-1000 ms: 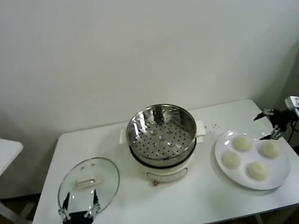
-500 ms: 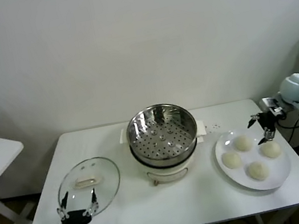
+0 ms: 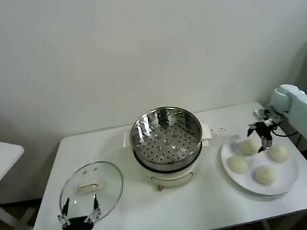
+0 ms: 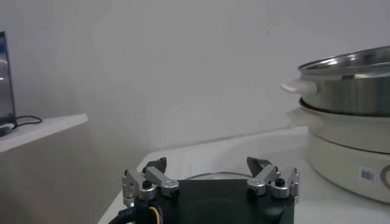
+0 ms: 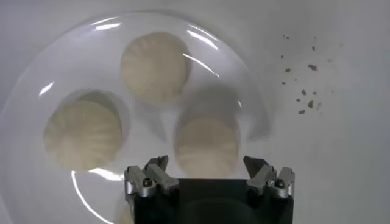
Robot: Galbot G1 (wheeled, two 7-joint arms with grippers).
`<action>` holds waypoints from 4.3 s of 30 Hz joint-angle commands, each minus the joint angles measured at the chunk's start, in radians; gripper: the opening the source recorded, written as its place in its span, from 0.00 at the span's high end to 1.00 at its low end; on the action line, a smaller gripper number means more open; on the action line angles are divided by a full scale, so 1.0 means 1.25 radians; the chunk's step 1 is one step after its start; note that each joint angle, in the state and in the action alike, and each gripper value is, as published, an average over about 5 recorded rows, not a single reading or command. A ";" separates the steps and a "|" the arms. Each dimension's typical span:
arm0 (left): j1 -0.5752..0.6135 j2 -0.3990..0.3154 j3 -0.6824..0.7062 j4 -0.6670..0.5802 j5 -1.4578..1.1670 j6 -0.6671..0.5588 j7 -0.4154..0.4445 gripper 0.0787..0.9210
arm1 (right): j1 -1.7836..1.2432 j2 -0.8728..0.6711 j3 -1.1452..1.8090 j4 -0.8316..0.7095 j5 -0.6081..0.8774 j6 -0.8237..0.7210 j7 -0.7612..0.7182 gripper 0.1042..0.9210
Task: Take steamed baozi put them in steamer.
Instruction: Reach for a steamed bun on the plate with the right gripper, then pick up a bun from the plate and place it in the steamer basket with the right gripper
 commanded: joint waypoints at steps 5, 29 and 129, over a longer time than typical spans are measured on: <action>0.002 0.001 -0.003 0.001 -0.007 0.002 0.000 0.12 | -0.013 0.029 0.021 -0.030 -0.040 0.005 0.006 0.12; 0.006 0.001 -0.003 -0.004 -0.008 0.002 0.000 0.12 | 0.010 0.015 0.030 0.008 -0.051 0.020 0.008 0.32; 0.023 -0.011 0.005 -0.046 -0.007 0.020 -0.034 0.12 | 0.349 0.169 -0.245 0.470 -0.222 0.331 -0.018 0.12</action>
